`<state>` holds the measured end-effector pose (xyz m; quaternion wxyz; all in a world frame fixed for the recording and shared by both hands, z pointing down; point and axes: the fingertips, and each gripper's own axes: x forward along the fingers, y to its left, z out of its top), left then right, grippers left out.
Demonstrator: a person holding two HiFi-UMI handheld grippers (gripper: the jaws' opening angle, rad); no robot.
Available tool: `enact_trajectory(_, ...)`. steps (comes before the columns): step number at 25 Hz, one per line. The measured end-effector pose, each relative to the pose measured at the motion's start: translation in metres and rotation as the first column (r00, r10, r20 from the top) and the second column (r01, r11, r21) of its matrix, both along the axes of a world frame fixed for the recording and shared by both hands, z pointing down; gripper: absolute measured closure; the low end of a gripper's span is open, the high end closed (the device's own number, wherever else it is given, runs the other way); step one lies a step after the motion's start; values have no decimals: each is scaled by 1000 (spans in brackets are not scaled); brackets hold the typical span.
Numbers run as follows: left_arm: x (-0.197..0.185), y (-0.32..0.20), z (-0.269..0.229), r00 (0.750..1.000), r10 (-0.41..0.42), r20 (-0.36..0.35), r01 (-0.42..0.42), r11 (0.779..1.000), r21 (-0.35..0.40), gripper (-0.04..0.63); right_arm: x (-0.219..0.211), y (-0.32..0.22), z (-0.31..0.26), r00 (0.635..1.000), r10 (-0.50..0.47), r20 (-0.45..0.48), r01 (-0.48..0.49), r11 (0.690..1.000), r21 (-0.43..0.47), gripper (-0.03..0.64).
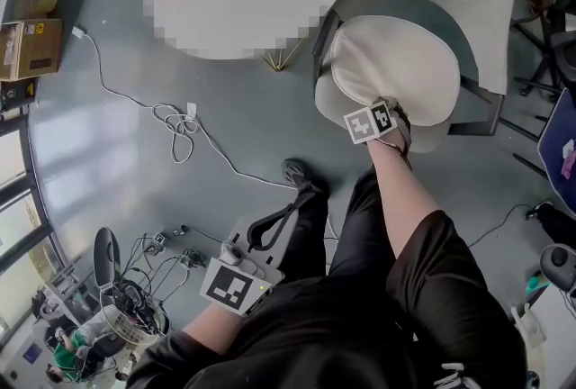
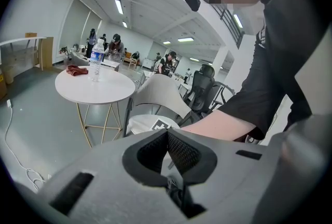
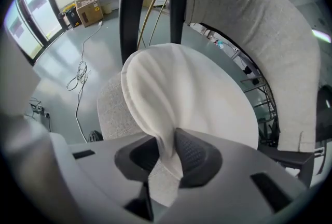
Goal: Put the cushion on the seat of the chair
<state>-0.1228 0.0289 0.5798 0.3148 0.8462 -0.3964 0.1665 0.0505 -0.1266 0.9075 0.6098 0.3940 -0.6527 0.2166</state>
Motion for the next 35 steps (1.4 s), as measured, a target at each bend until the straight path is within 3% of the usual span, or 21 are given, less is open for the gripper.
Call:
enact_trajectory(3,0,-4,-1,1000,1,-3,-1,998,61,579,-3,5,9,998,-57,-29,56,998,-5,522)
enact_trajectory(7,-2,9,6,1000,-2,16,2,1000,14,580,-7,11,17,992,-110,-58,109,994,-20,469)
enact_trajectory(10,-3,15,7,1000,-22,11,22,1000,-13,579,-8,13,21,987,-134,-92,133,991,-16,466)
enact_trajectory(14,-8,19,2,999,-28,27,28,1000,8,579,-11,13,18,979,-160,-130,161,987,2,463)
enact_trajectory(17,-6,19,-5,999,-21,31,19,999,41,578,-12,18,17,977,-160,-140,162,987,8,400)
enact_trajectory(20,-5,17,-14,999,-21,27,19,997,70,578,-18,29,13,982,-155,-109,155,988,-14,353)
enact_trajectory(27,12,9,-43,1000,-19,4,19,994,106,578,-33,73,-21,976,-212,-39,211,977,-43,347)
enact_trajectory(31,28,11,-68,1000,-10,-23,13,993,113,578,-19,98,-58,979,-204,-2,204,977,-61,347)
enact_trajectory(35,36,-4,-96,1000,21,-3,-20,981,192,579,4,98,-105,986,-163,44,165,985,-52,347)
